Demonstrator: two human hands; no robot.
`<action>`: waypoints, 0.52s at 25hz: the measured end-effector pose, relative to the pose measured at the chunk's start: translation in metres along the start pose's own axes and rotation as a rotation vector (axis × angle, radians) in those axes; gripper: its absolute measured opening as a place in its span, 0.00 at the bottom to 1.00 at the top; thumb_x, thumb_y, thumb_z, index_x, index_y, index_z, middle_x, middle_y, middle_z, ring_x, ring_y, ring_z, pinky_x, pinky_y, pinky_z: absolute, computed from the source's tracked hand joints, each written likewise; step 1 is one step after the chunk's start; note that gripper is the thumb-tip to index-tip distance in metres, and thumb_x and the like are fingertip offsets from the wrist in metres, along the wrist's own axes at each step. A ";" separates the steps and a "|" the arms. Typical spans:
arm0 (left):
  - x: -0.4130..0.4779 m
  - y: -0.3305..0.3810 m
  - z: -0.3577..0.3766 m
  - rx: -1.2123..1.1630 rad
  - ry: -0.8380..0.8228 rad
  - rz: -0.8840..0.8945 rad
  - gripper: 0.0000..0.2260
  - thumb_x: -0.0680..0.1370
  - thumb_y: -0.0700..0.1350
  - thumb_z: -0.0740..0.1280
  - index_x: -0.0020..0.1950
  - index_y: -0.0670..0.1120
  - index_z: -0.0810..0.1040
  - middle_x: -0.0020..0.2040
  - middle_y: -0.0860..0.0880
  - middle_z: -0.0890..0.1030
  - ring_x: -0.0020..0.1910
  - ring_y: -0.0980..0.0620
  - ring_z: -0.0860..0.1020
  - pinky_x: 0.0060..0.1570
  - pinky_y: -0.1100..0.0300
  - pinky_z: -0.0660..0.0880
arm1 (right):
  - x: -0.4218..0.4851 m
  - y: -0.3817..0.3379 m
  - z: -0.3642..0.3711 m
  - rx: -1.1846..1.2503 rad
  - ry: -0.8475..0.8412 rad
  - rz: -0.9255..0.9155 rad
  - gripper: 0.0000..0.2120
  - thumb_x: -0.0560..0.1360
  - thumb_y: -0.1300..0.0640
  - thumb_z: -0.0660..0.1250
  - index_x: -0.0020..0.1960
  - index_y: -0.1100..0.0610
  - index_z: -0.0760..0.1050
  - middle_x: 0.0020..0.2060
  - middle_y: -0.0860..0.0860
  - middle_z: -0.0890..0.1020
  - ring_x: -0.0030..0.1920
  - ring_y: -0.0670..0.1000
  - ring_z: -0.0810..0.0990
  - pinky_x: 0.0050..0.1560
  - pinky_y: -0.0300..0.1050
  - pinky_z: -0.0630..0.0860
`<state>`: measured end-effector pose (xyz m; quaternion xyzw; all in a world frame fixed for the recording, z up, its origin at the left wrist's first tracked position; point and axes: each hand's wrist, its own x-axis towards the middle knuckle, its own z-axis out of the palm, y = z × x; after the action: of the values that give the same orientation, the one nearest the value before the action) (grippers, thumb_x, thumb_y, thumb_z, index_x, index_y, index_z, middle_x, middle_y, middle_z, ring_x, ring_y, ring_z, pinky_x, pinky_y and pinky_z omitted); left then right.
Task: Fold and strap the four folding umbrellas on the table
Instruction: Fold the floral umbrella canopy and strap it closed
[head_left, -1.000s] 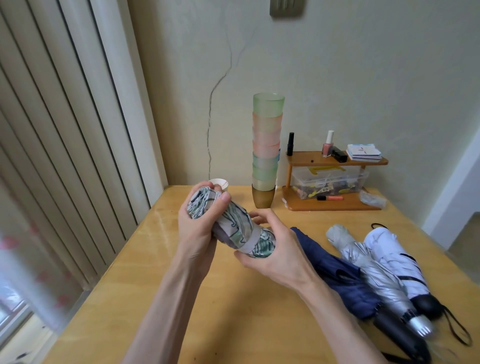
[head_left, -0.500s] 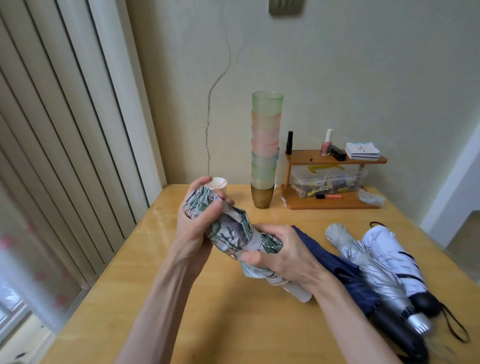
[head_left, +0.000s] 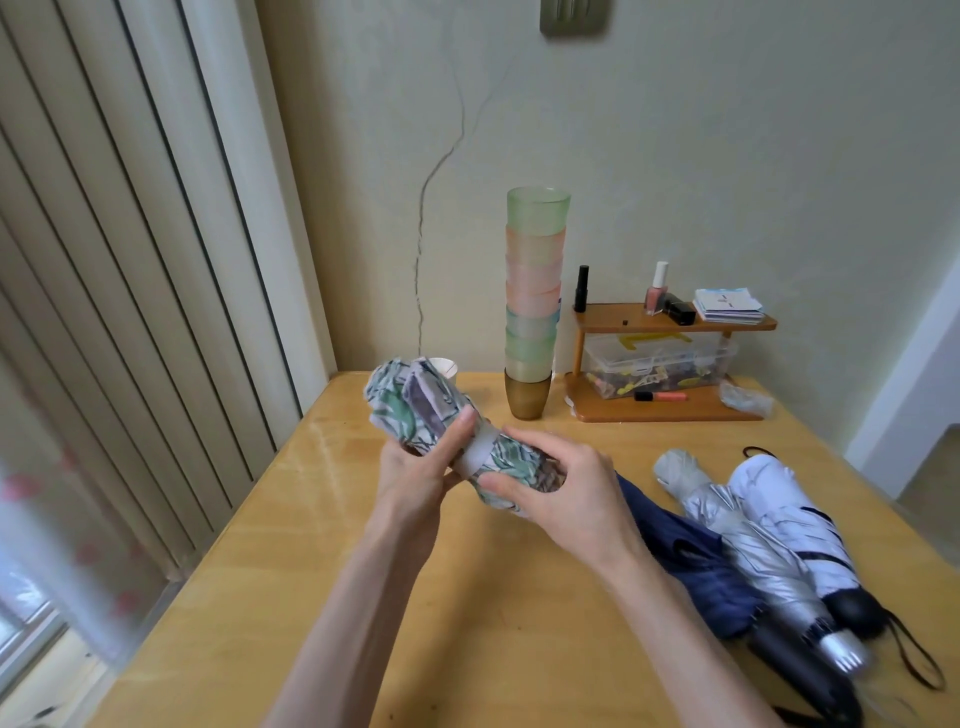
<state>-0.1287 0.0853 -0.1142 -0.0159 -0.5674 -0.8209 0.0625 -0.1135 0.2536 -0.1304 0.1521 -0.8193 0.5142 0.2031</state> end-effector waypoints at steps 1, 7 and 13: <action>0.002 -0.001 -0.001 -0.009 0.076 0.007 0.23 0.70 0.50 0.79 0.61 0.43 0.83 0.56 0.43 0.88 0.55 0.43 0.87 0.50 0.48 0.84 | 0.000 0.005 0.005 -0.093 0.105 -0.098 0.21 0.69 0.49 0.84 0.60 0.53 0.87 0.56 0.42 0.87 0.55 0.39 0.84 0.57 0.40 0.80; 0.004 -0.003 -0.004 -0.076 0.385 -0.062 0.15 0.70 0.47 0.83 0.52 0.43 0.85 0.51 0.43 0.89 0.48 0.47 0.88 0.49 0.50 0.84 | -0.019 0.011 0.035 -0.332 0.240 -0.518 0.07 0.77 0.50 0.78 0.46 0.53 0.85 0.42 0.45 0.83 0.43 0.46 0.79 0.42 0.48 0.80; 0.000 0.002 -0.002 -0.035 0.289 -0.061 0.12 0.73 0.49 0.81 0.52 0.47 0.85 0.46 0.50 0.89 0.45 0.53 0.88 0.40 0.57 0.84 | -0.013 0.004 0.025 -0.593 -0.103 -0.027 0.41 0.74 0.39 0.75 0.81 0.38 0.58 0.72 0.43 0.72 0.66 0.53 0.78 0.57 0.53 0.79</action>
<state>-0.1283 0.0832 -0.1129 0.1186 -0.5385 -0.8258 0.1183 -0.1085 0.2333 -0.1489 0.1227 -0.9409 0.2413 0.2036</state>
